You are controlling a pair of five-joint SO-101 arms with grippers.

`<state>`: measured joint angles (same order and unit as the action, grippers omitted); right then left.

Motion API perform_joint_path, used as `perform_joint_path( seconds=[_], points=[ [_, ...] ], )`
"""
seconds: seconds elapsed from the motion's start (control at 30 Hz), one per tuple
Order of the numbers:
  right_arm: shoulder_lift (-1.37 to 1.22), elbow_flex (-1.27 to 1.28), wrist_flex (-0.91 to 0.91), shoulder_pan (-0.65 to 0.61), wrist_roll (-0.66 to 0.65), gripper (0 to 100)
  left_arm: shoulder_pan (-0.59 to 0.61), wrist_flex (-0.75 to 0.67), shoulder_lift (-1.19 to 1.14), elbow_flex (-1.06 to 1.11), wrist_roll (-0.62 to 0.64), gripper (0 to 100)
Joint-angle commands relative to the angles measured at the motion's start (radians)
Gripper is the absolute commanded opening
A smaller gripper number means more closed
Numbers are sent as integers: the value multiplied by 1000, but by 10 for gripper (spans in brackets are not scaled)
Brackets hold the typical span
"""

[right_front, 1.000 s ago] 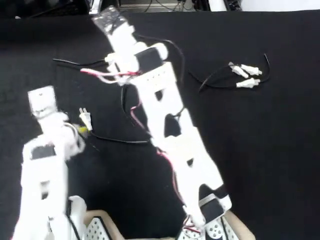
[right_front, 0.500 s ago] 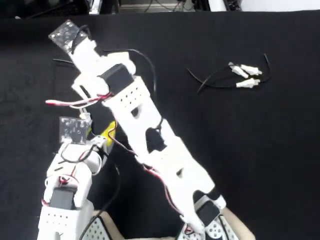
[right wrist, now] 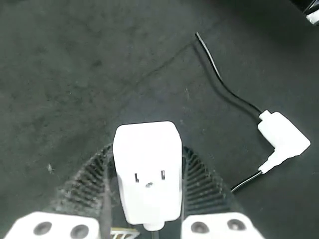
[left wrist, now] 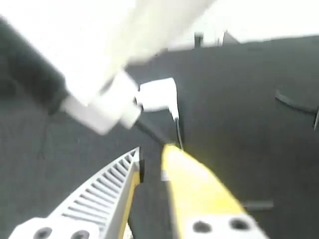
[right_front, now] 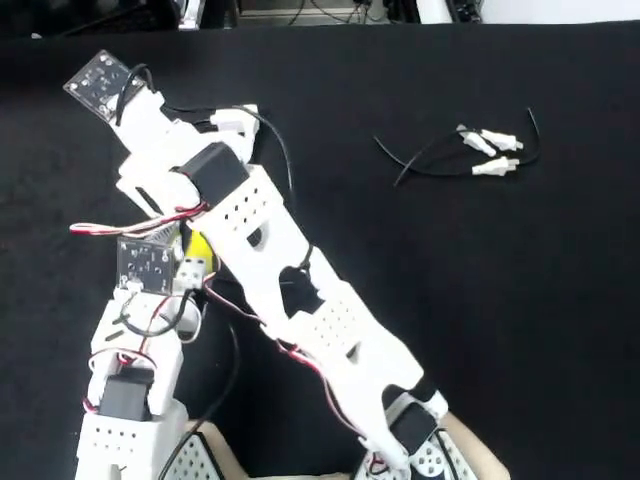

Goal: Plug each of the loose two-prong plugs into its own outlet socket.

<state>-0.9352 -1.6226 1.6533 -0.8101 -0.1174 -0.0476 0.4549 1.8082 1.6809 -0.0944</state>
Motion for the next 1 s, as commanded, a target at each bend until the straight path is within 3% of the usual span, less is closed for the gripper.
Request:
perform_joint_path(
  seconds=[0.0,0.3,0.6,0.97],
  points=[
    [117,-48,-12,21,-2,31,-31,-126,15,18,-37,40],
    [271,-45,80,26,0,14,-90,-282,15,19,-40,39],
    [375,50,112,11,0,12,74,-391,14,19,-34,39],
    [455,163,106,3,-2,12,134,-425,14,19,-35,39]
  ],
)
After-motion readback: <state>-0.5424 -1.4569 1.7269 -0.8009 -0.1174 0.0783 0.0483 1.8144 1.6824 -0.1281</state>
